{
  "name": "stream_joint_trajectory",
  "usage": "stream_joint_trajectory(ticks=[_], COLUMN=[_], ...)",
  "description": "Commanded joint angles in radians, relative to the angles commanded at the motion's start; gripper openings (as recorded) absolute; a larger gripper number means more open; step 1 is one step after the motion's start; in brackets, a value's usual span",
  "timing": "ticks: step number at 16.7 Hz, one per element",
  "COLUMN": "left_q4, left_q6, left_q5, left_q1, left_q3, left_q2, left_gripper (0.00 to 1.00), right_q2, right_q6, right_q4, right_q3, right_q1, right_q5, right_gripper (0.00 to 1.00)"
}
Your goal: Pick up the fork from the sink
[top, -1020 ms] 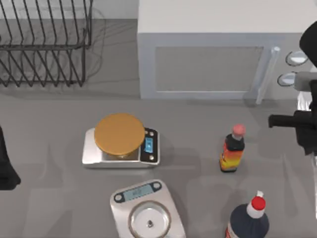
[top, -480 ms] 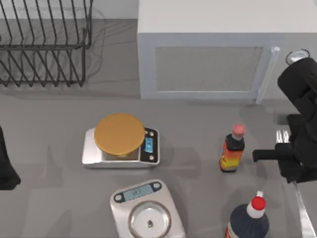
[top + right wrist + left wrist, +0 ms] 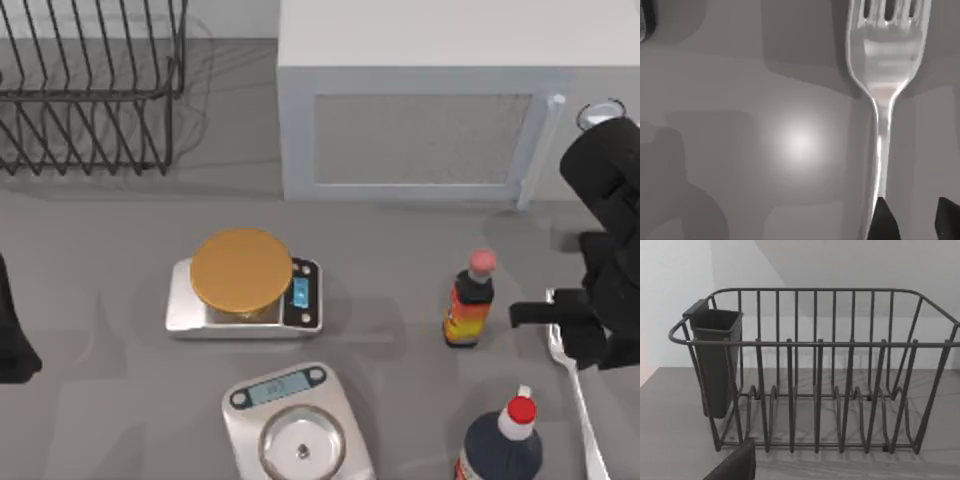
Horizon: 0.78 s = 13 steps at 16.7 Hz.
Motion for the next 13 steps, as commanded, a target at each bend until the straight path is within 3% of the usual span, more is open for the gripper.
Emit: stream_joint_trajectory(ticks=[7, 13], left_q4=[0.0, 0.0], left_q6=[0.0, 0.0], left_q5=[0.0, 0.0], left_q1=[0.0, 0.0], left_q3=[0.0, 0.0], left_q2=[0.0, 0.0], left_gripper=[1.0, 1.0], right_q2=[0.0, 0.0], right_q6=[0.0, 0.0], right_q4=[0.0, 0.0], right_q3=[0.0, 0.0], right_q1=[0.0, 0.0], right_q5=[0.0, 0.0], right_gripper=[0.98, 1.0])
